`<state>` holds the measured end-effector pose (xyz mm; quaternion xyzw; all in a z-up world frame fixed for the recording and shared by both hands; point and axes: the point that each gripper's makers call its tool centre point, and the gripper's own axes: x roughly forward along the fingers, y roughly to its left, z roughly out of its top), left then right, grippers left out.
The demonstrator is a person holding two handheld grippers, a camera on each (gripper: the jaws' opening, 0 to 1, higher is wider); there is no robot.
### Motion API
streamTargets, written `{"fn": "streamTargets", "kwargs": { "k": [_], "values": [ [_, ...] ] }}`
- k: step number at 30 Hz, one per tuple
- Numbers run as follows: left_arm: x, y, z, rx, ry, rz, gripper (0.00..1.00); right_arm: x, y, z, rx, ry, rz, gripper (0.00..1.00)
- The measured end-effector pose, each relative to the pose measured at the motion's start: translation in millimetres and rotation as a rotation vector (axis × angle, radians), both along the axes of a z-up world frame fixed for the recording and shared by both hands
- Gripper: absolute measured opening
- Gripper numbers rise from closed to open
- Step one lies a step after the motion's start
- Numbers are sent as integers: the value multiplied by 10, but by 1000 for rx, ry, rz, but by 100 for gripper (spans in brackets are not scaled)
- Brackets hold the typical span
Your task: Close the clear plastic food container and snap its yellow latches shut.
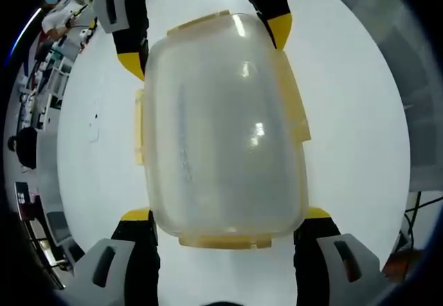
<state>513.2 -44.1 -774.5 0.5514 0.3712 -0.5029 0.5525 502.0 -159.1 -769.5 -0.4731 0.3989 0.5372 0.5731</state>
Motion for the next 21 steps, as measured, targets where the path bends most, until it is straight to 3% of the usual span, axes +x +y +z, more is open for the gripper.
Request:
{"fn": "streamTargets", "kwargs": {
  "k": [6,10,21],
  "values": [
    [-17,-13,34,-26,23,33,80,-4,18,25,22,-18,21,82],
    [-15,4,49,-28,15,35,85,-12,52,67,38,-43,47,93],
    [-34,20,175,-78,-6,92,88,-34,59,193,78,-59,2,95]
  ]
}}
